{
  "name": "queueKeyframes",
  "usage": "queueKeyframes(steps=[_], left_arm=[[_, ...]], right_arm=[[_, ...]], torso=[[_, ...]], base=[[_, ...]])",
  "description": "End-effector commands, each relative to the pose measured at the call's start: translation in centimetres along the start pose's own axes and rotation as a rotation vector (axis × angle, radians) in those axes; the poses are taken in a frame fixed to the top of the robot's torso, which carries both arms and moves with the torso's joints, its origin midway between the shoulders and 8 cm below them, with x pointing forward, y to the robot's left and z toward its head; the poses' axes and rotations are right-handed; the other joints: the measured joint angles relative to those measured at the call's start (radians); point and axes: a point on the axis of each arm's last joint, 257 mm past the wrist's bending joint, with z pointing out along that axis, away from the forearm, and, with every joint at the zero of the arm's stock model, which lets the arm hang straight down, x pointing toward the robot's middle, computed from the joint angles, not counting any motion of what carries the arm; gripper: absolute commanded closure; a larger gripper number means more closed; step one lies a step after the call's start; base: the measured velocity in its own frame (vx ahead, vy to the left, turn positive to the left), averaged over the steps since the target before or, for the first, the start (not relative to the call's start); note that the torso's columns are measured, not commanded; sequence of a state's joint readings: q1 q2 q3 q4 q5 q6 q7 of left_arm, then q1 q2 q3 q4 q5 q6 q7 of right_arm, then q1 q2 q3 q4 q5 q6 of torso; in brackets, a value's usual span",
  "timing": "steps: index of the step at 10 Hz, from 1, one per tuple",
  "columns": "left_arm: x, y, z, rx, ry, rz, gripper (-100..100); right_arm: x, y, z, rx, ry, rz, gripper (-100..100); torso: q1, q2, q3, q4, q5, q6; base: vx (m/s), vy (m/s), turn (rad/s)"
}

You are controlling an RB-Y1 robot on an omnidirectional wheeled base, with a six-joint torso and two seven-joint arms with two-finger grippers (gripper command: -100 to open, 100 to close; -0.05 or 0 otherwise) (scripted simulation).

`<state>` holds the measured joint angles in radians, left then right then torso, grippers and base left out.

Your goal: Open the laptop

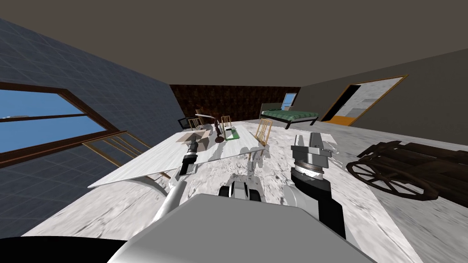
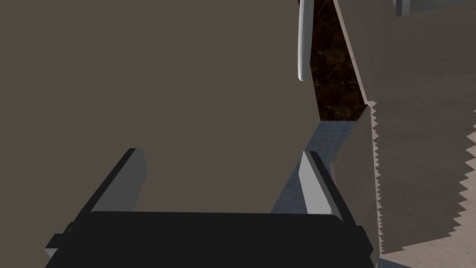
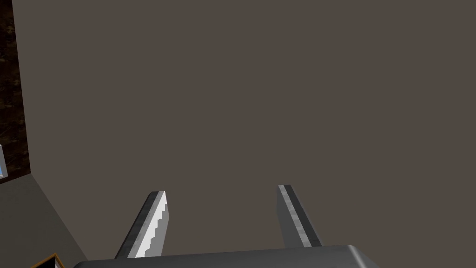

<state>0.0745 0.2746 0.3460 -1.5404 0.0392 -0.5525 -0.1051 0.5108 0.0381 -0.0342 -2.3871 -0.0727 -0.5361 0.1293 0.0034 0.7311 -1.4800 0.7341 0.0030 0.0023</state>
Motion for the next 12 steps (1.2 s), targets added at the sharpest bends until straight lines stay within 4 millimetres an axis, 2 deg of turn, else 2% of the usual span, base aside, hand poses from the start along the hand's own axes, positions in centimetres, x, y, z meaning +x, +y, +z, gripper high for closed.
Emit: queueKeyframes(steps=[1,4,5,6,7,12], left_arm=[[-0.2,1.8,0.3,-0.028,-0.009,0.021,-100],[-0.2,3.2,1.2,-0.043,-0.019,0.047,-100],[-0.2,3.4,1.1,-0.049,-0.019,0.047,-100],[-0.2,3.4,1.8,-0.041,-0.023,0.06,-100],[-0.1,4.2,1.4,-0.059,-0.021,0.059,-100],[0.3,5.2,2.4,-0.07,-0.021,0.084,-100]], right_arm=[[0.0,0.0,0.0,0.0,0.0,0.0,0],[0.0,0.0,0.0,0.0,0.0,0.0,0],[0.0,0.0,0.0,0.0,0.0,0.0,0],[0.0,0.0,0.0,0.0,0.0,0.0,0],[0.0,0.0,0.0,0.0,0.0,0.0,0],[0.0,0.0,0.0,0.0,0.0,0.0,0]], torso=[[0.0,-0.001,-0.001,0.0,0.0,0.001],[0.002,-0.005,-0.003,-0.003,0.003,0.002],[0.003,-0.006,-0.004,-0.004,0.003,0.003],[0.003,-0.008,-0.004,-0.005,0.004,0.003],[0.003,-0.009,-0.005,-0.005,0.004,0.003],[0.009,-0.009,-0.005,-0.007,0.007,0.0]], base=[[0.031,-0.03,-0.023],[0.025,-0.038,-0.029],[0.02,-0.034,-0.025],[0.027,-0.047,-0.039],[0.028,-0.04,-0.038],[0.02,-0.028,-0.026]])
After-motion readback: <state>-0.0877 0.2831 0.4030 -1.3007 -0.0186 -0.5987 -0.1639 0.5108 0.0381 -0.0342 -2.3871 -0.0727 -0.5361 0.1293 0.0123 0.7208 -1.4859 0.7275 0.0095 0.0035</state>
